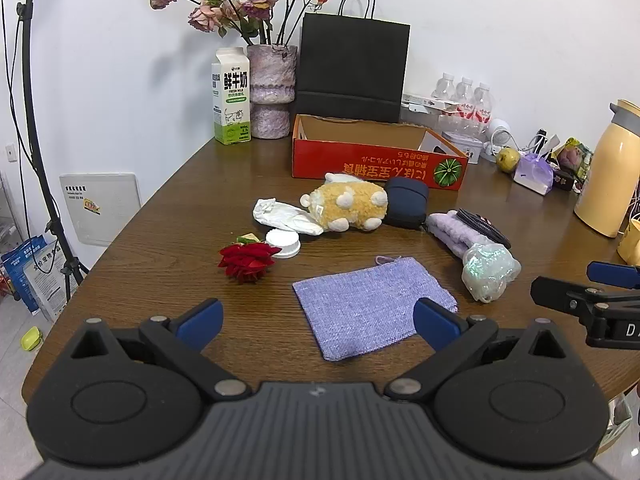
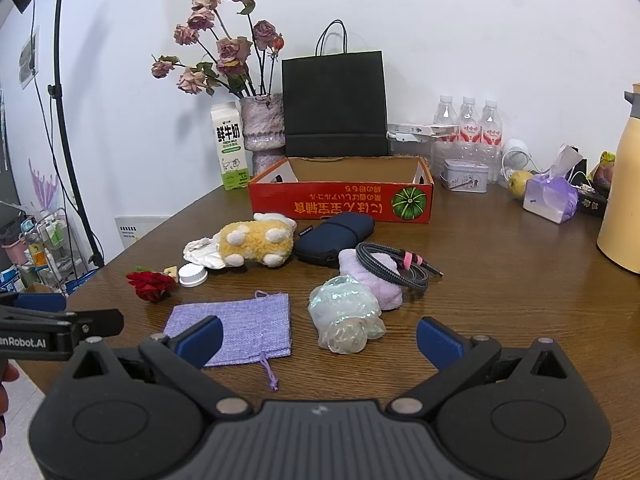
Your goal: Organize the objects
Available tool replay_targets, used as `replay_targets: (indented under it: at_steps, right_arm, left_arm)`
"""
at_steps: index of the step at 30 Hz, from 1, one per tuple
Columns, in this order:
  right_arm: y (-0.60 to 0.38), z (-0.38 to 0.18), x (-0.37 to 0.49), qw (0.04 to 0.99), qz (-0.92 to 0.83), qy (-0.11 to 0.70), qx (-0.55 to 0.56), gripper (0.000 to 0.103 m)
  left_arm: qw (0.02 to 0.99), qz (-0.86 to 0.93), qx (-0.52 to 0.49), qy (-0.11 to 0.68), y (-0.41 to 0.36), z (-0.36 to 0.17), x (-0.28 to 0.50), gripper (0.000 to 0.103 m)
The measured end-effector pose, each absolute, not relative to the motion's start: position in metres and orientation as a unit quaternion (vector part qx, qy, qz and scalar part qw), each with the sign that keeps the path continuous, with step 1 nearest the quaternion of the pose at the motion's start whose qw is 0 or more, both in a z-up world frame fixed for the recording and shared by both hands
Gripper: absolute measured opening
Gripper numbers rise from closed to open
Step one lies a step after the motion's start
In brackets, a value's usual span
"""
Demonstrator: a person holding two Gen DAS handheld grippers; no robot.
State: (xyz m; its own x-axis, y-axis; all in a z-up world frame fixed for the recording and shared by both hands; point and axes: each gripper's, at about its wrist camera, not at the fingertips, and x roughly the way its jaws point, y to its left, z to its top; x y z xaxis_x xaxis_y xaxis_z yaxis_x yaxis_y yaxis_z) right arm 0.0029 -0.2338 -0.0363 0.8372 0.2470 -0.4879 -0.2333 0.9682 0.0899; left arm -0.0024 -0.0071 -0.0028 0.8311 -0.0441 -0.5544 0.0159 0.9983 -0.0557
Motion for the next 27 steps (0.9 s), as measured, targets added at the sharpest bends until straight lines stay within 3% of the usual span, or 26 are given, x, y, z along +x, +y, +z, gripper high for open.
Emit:
replay_targets:
  at_steps: [27]
  right_arm:
    - [-0.2325, -0.0389, 0.0026, 0.958, 0.125, 0.259, 0.012, 0.103]
  left_arm:
    - [0.957, -0.015, -0.025, 0.29, -0.0069, -0.0035, -0.0032, 0.103]
